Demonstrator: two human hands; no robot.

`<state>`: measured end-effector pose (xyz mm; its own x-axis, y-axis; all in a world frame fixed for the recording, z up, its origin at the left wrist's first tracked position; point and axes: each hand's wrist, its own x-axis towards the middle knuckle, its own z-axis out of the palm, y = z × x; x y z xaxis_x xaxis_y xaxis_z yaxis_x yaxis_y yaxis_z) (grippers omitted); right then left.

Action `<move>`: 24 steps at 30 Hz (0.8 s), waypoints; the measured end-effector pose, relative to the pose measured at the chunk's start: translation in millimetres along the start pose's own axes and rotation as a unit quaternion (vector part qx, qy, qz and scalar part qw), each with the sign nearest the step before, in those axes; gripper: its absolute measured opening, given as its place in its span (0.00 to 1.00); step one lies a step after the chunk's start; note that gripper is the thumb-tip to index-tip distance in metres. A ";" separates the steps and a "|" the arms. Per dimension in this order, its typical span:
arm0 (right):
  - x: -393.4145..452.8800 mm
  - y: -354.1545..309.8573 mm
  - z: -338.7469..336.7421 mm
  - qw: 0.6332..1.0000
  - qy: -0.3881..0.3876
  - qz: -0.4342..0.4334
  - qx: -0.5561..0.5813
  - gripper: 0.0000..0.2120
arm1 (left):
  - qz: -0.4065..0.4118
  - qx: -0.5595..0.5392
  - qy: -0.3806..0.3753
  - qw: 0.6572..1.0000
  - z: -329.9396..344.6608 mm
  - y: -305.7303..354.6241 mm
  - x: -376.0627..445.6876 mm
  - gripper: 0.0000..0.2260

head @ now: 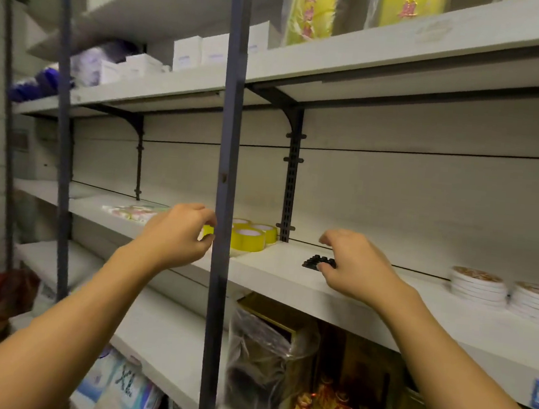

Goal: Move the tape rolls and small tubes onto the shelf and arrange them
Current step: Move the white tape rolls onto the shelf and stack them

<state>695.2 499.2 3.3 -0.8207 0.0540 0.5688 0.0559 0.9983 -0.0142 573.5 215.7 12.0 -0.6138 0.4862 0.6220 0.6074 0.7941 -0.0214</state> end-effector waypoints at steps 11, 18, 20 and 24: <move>84.6 -133.9 54.1 0.999 -0.001 -0.035 0.019 0.21 | -0.016 0.024 -0.021 0.999 9.6 -163.3 6.8 0.14; 125.3 -200.0 91.7 0.998 0.009 -0.043 0.037 0.21 | -0.004 -0.002 -0.040 0.999 30.7 -250.1 18.5 0.14; 141.3 -214.0 104.5 0.999 0.004 -0.047 0.028 0.21 | -0.003 -0.009 -0.042 0.999 40.1 -269.9 25.7 0.14; 177.0 -236.9 132.6 0.999 -0.002 -0.052 0.013 0.18 | -0.005 -0.023 -0.048 0.999 64.0 -299.7 44.2 0.14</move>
<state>461.3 274.9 -1.7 -0.8241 -0.0498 0.5643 -0.0442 0.9987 0.0236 332.0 22.5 -4.2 -0.6644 0.5119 0.5446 0.6213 0.7832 0.0218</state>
